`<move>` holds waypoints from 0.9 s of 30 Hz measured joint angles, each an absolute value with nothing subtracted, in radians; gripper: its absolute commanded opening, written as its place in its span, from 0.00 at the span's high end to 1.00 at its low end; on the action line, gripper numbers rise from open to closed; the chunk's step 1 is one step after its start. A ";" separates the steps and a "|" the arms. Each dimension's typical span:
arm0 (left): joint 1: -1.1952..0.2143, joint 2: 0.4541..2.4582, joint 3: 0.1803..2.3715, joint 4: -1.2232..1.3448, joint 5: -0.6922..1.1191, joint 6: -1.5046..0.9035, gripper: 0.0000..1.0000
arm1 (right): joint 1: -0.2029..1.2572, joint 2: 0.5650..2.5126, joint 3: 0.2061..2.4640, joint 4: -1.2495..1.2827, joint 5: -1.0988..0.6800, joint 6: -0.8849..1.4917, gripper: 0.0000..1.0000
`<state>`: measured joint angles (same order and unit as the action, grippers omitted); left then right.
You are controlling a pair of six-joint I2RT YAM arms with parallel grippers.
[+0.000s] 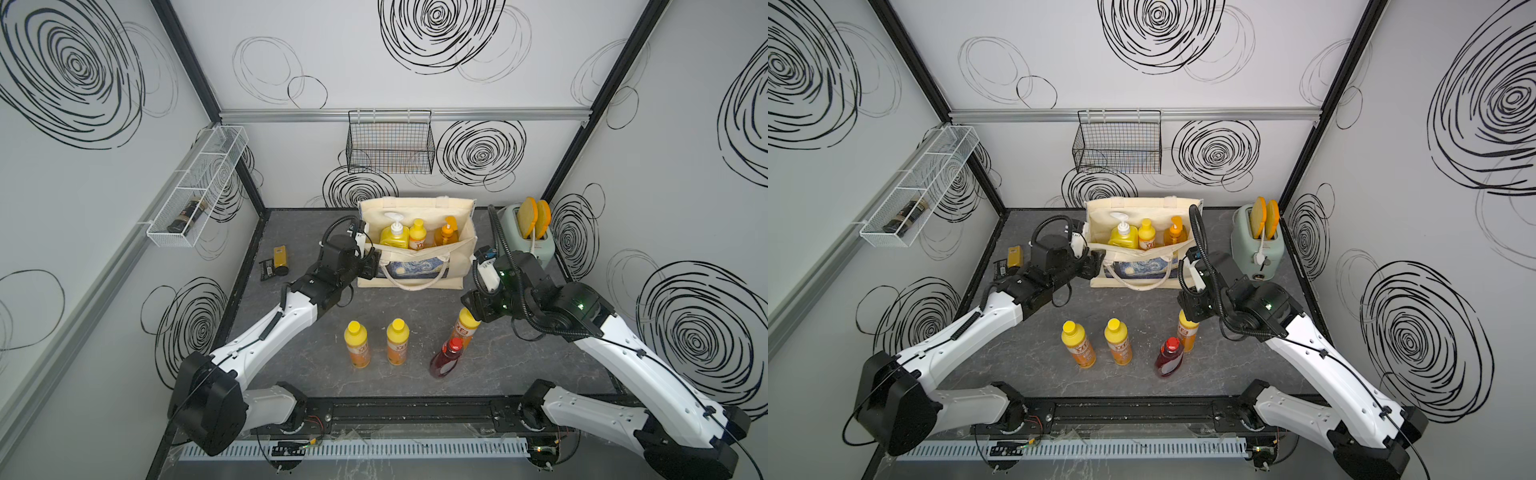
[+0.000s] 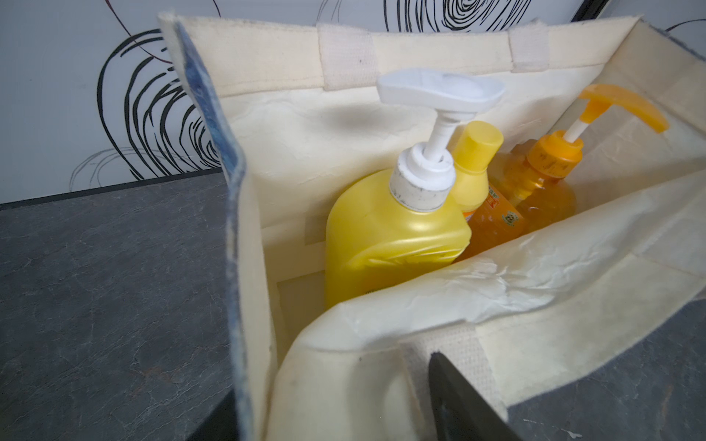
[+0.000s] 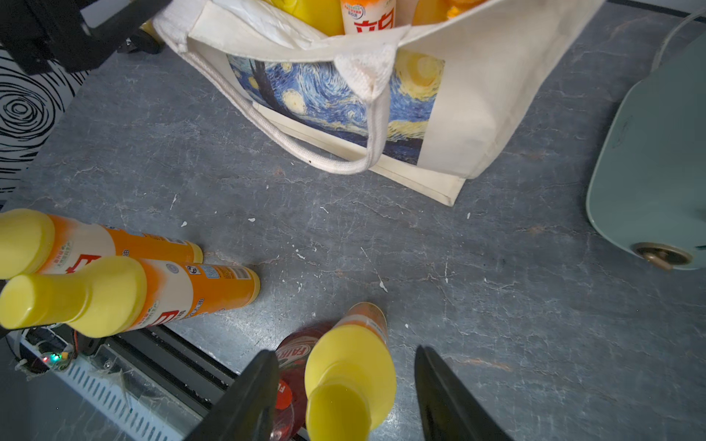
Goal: Pack dish soap into the shopping bag
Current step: Pick up the bottle of dish soap at the center of the board.
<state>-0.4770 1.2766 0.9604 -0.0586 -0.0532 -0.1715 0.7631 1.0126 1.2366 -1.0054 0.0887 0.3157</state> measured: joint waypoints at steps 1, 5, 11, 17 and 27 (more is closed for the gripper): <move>-0.477 1.277 0.960 -0.059 -0.053 -0.171 0.34 | 0.773 1.014 1.237 -1.010 0.091 0.320 0.38; -0.477 1.277 0.960 -0.059 -0.053 -0.171 0.34 | 0.808 1.023 1.236 -1.026 0.105 0.340 0.37; -0.477 1.277 0.960 -0.059 -0.052 -0.170 0.34 | 0.827 1.033 1.217 -1.044 0.141 0.360 0.36; -0.477 1.277 0.960 -0.059 -0.052 -0.168 0.34 | 0.827 1.032 1.184 -1.044 0.149 0.369 0.38; -0.477 1.277 0.960 -0.059 -0.051 -0.167 0.34 | 0.846 1.027 1.158 -1.042 0.146 0.385 0.44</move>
